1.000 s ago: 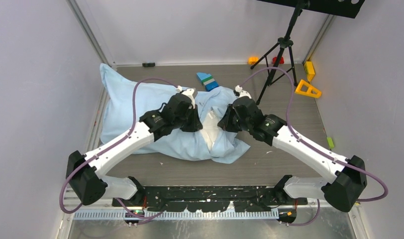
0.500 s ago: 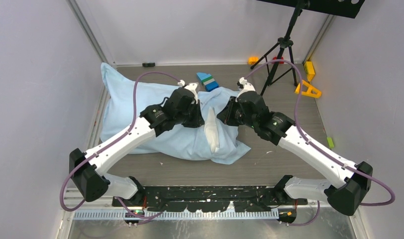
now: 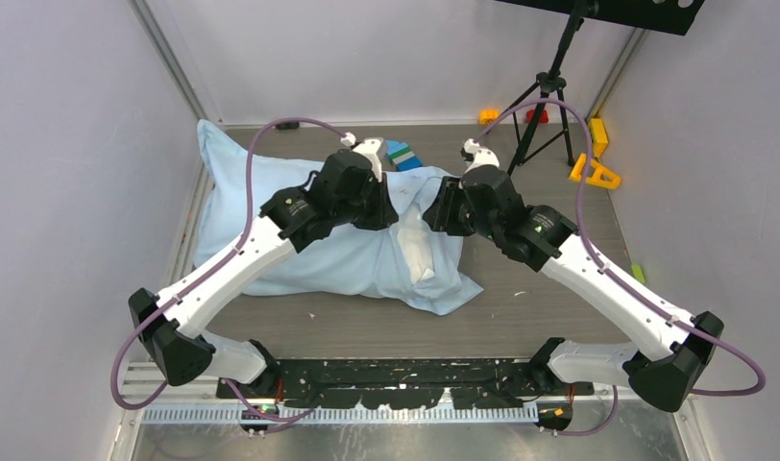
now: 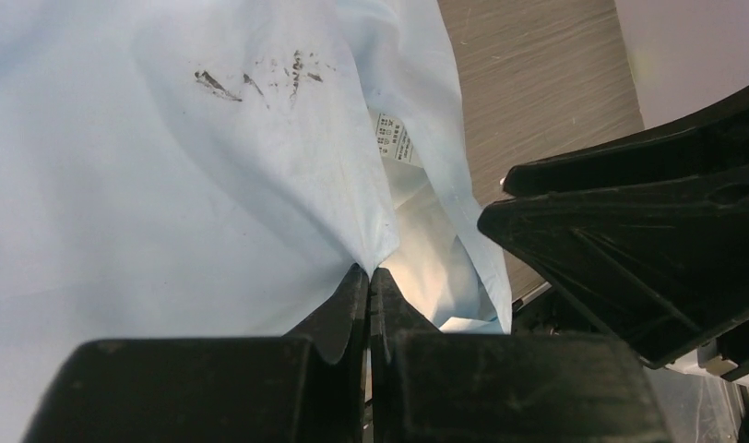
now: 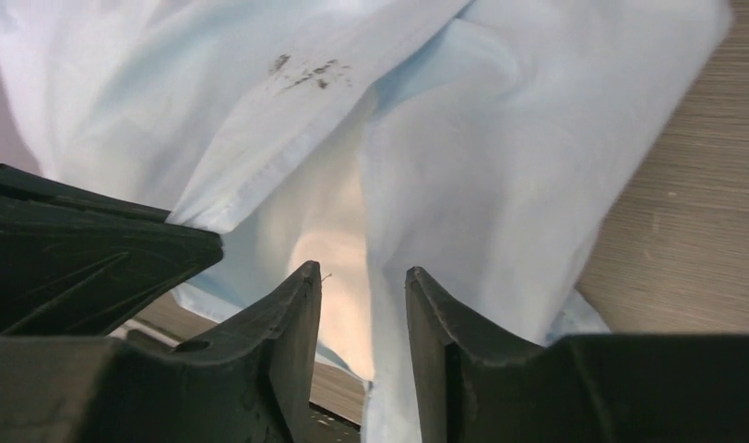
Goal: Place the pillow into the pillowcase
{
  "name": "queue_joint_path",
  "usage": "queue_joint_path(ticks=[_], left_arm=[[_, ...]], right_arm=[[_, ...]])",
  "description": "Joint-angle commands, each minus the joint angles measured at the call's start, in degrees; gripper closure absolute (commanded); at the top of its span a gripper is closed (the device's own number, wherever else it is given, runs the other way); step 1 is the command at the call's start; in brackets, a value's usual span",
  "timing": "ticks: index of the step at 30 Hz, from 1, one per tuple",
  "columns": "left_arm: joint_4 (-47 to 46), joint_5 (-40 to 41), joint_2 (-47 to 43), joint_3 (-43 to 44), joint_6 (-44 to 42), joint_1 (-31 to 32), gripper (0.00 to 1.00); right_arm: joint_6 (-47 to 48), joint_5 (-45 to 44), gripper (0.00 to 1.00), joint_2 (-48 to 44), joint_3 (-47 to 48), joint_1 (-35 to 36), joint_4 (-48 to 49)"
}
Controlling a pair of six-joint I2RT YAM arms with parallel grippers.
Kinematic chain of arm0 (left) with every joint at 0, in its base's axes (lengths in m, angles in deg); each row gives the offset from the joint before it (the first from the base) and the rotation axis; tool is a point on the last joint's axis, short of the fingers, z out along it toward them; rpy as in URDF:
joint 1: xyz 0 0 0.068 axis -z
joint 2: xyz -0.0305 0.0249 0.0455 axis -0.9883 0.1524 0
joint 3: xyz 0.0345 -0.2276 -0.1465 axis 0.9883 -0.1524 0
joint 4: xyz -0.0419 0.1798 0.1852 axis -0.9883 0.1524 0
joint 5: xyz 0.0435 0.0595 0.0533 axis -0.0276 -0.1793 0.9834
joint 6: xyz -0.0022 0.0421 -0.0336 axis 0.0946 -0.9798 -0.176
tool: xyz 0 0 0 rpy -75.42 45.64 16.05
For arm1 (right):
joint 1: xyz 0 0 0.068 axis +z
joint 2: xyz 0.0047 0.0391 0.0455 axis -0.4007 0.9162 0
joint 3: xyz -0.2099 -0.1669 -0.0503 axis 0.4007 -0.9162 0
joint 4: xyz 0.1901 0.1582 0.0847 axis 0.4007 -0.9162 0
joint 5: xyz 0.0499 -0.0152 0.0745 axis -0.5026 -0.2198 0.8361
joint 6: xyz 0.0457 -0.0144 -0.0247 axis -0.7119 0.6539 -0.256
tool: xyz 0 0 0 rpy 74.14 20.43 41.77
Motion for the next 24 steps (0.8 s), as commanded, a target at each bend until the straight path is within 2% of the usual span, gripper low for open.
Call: queue_joint_path(ticks=[1,6,13,14,17,19,21,24], left_arm=[[-2.0,-0.3,-0.2,2.3,0.0,0.2,1.0],[-2.0,0.1,0.7,3.7,0.0,0.2,1.0],[-2.2,-1.2,2.1,4.8,0.2,0.2,1.0],[-2.2,-2.9,2.2,4.8,0.2,0.2,1.0],[-1.7,-3.6,1.4,5.0,0.3,0.2,1.0],[-1.3,-3.7,0.7,5.1,0.1,0.2,1.0],[-1.2,-4.9,0.5,5.0,-0.2,0.2,1.0],[-3.2,-8.9,1.5,3.3,0.3,1.5,1.0]], right_arm=[[3.7,-7.4,0.53,0.3,2.9,0.5,-6.1],[5.0,-8.4,0.48,0.4,1.7,3.9,-9.0],[3.8,-11.0,0.47,2.7,1.5,8.7,-11.1],[3.3,-12.4,0.51,3.4,2.0,8.6,-12.2],[2.4,-15.8,0.84,4.8,4.4,7.9,-15.8],[2.5,-15.0,0.97,4.4,5.3,7.4,-16.2],[2.5,-10.2,1.0,3.3,6.4,6.9,-14.7],[0.1,-0.1,1.0,1.8,8.8,5.6,-6.2]])
